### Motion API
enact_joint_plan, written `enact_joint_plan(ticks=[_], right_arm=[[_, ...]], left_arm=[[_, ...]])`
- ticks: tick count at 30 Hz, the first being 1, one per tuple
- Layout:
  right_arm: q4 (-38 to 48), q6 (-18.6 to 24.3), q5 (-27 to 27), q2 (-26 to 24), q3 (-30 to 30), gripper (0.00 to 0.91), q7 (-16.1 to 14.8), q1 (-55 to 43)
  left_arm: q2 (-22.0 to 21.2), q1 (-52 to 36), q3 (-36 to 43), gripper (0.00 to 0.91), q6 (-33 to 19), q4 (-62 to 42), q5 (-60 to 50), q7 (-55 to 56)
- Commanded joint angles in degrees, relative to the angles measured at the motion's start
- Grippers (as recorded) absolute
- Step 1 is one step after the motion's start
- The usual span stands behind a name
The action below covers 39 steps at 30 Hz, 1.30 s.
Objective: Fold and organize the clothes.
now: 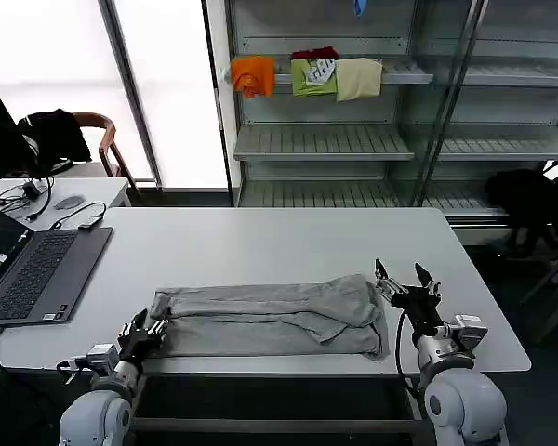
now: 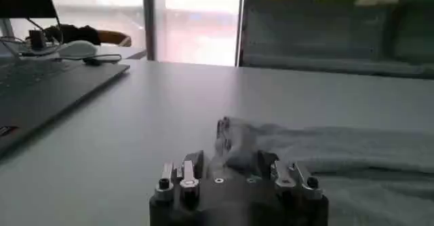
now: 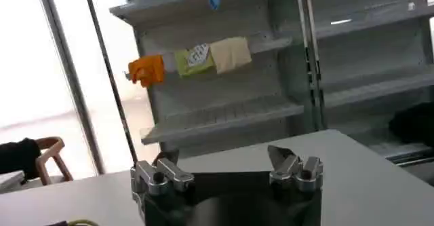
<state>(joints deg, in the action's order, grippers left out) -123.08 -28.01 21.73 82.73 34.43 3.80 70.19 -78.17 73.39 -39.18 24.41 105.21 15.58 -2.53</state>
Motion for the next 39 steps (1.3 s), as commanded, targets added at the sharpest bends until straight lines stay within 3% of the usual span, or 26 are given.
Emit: enact_joint_plan(ticks=[1,13,19,26,33,39], right_arm=[[0.0,0.2,1.5,0.0,0.6,0.907,0.2,-0.5],[0.0,0.0,1.5,-0.3,0.9,0.907,0.8,-0.7],[-0.1,0.0,1.7,-0.5,1.7,0.907,0.9,-0.1],[0.4,0.1,1.7,-0.7,2.2,0.907,1.0,0.4],[1.2,0.5,1.7,-0.7,2.2,0.907,0.9,0.6],[1.8,0.6,1.6,-0.8,2.3,0.907,0.8,0.9]], left_arm=[[-0.7,0.2,0.5,0.0,-0.3,-1.6,-0.9,0.7],[-0.6,0.3,1.0,0.0,-4.1,-0.5,-5.5,-2.4],[1.5,-0.9,-3.1,0.0,-4.6,2.8,-8.9,-6.0],[11.2,-4.8,-13.2,0.0,-2.8,2.6,-20.8,-15.7],[22.3,-9.2,-17.6,0.0,-4.1,-5.5,-23.9,-19.3],[24.9,-10.7,-18.5,0.0,-4.3,-7.5,-24.8,-19.5]])
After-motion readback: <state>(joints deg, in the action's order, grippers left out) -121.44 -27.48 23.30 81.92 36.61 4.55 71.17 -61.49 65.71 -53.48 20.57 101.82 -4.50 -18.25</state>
